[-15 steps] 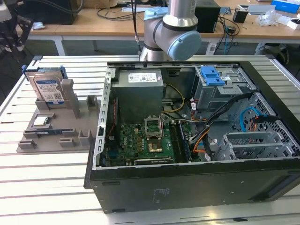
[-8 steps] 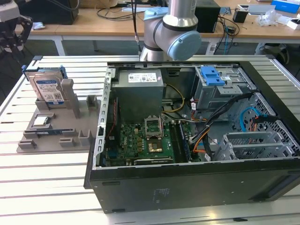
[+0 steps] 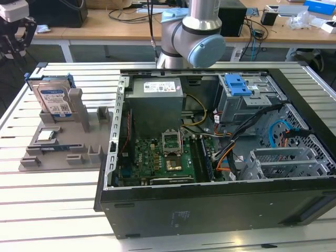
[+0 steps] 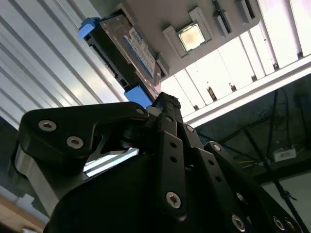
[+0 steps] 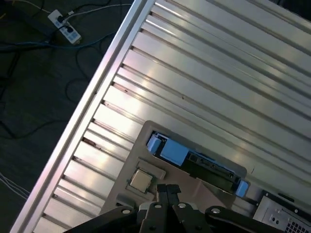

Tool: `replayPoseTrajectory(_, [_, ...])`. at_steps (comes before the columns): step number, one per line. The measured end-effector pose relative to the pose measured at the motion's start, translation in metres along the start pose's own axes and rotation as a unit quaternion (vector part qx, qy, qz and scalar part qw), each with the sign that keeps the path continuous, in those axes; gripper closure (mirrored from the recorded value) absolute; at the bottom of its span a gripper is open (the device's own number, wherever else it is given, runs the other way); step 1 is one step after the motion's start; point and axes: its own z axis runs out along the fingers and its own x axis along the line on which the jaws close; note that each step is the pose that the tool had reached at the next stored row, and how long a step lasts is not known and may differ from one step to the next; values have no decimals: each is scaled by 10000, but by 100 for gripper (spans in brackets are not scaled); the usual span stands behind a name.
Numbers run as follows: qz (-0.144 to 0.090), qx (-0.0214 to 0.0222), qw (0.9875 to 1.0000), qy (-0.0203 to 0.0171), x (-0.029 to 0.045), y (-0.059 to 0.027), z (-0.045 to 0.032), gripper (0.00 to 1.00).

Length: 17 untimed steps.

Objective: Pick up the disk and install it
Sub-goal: 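Pick up the disk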

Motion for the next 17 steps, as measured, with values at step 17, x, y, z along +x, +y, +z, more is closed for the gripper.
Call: replayPoseTrajectory(17, [-2149, -49, 9766, 97, 0, 0, 0, 90])
